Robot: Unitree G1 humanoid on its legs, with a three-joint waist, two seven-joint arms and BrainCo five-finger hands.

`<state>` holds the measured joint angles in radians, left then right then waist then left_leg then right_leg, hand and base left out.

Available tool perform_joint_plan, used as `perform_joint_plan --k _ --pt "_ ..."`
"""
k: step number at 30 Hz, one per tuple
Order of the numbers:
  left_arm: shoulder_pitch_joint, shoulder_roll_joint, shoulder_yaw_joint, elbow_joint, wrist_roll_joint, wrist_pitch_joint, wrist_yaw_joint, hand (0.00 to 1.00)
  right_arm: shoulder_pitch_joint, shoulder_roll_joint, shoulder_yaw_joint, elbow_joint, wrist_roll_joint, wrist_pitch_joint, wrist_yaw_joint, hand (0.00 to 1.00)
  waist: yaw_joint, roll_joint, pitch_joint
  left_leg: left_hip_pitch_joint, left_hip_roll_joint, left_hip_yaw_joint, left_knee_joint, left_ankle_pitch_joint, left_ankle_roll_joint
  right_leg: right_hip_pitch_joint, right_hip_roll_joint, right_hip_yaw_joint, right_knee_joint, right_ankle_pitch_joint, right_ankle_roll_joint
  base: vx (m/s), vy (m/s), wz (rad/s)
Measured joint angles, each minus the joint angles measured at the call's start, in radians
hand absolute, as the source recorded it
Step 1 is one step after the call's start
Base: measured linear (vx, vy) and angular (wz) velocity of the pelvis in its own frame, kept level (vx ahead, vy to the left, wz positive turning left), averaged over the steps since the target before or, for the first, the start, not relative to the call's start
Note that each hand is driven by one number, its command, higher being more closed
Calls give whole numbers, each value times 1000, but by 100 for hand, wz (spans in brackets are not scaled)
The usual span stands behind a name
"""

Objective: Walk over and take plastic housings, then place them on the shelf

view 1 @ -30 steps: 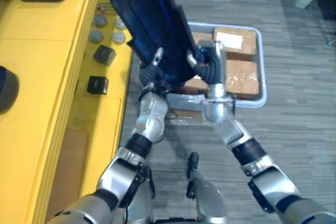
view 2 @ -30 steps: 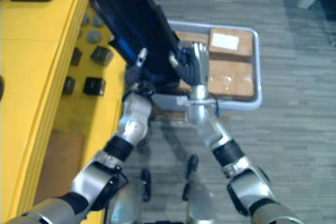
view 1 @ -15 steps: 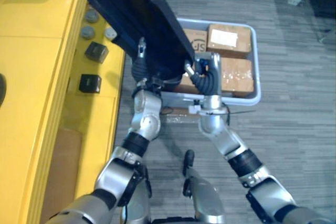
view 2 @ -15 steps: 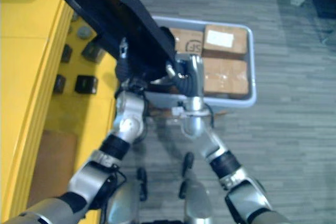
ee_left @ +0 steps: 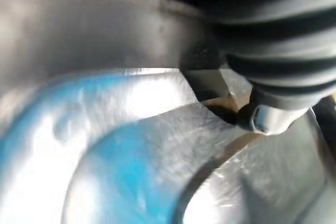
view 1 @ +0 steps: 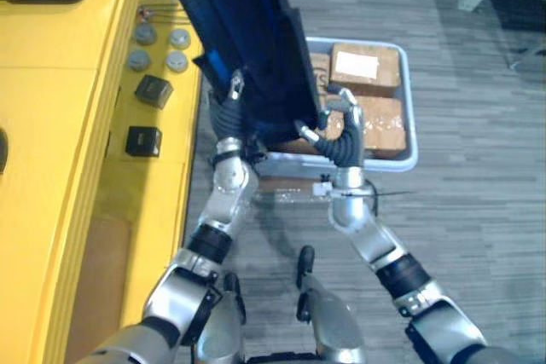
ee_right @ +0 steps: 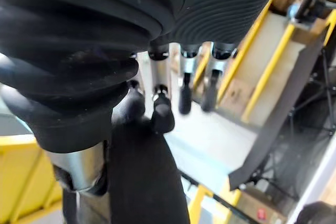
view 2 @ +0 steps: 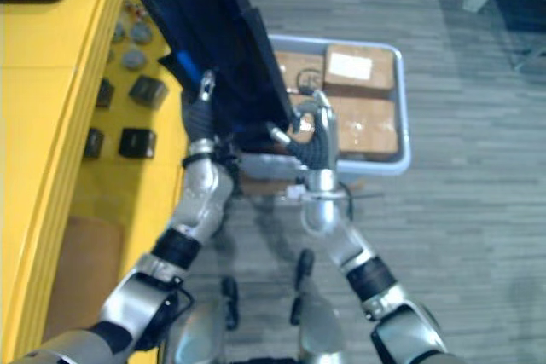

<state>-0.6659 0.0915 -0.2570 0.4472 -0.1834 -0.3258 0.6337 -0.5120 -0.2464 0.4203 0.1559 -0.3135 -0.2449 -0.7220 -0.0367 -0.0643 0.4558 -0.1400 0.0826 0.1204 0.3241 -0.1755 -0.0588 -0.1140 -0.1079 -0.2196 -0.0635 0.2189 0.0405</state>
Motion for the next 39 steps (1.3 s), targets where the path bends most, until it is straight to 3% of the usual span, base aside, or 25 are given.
perform_joint_plan --k 6,12,18,21,25,27,28,33,36,39 --pt "80 30 15 -4 263 83 128 100 19 -21 -69 -140 174 -90 46 0 1 -2 -1 0 6 0 4 -3 -4 0 8 0 -1 3 0 -7 9 -1" --pt "112 47 69 -22 389 97 248 100 85 -30 -101 -151 292 -104 93 0 10 -10 -6 3 11 1 8 -8 -9 2 20 7 -1 3 0 -8 16 -1" --pt "162 58 133 -33 392 82 310 100 191 -27 -199 -243 404 -140 140 0 17 -17 -11 3 14 8 27 -21 -7 7 25 20 -1 3 0 -42 45 -5" --pt "210 56 161 -40 351 7 317 100 320 -13 -275 -266 490 -151 178 0 17 -25 -29 8 15 29 31 -30 -4 7 24 34 -1 2 1 -45 73 -13" --pt "341 26 165 -197 237 -96 227 100 488 39 -388 -214 564 -154 176 0 1 -22 -72 18 13 36 18 -34 -3 6 19 36 -1 -3 7 4 56 -4" --pt "444 0 146 -329 186 -137 126 100 567 71 -480 -182 619 -176 175 0 -4 -5 -103 27 11 41 5 -34 -3 7 17 36 -1 -9 9 25 51 -5" --pt "468 -4 140 -360 182 -142 111 100 581 76 -496 -182 625 -182 175 0 -4 0 -108 37 10 47 -3 -34 -3 10 16 38 -1 -10 9 29 47 -15" --pt "594 -19 141 -526 109 -166 -62 100 629 85 -579 -184 623 -192 233 0 -9 73 -175 93 8 53 -44 -33 -4 49 10 41 -2 -34 15 20 32 -6" --pt "602 -16 187 -597 62 -174 -144 100 612 83 -567 -185 623 -193 325 0 -2 90 -197 125 5 43 -64 -27 -7 85 9 24 -16 -34 15 -4 -2 14" --pt "615 1 217 -664 42 -175 -190 100 574 76 -531 -191 606 -192 357 0 2 89 -229 124 -1 25 -75 -17 -7 87 4 3 -16 -38 17 -27 -7 19"
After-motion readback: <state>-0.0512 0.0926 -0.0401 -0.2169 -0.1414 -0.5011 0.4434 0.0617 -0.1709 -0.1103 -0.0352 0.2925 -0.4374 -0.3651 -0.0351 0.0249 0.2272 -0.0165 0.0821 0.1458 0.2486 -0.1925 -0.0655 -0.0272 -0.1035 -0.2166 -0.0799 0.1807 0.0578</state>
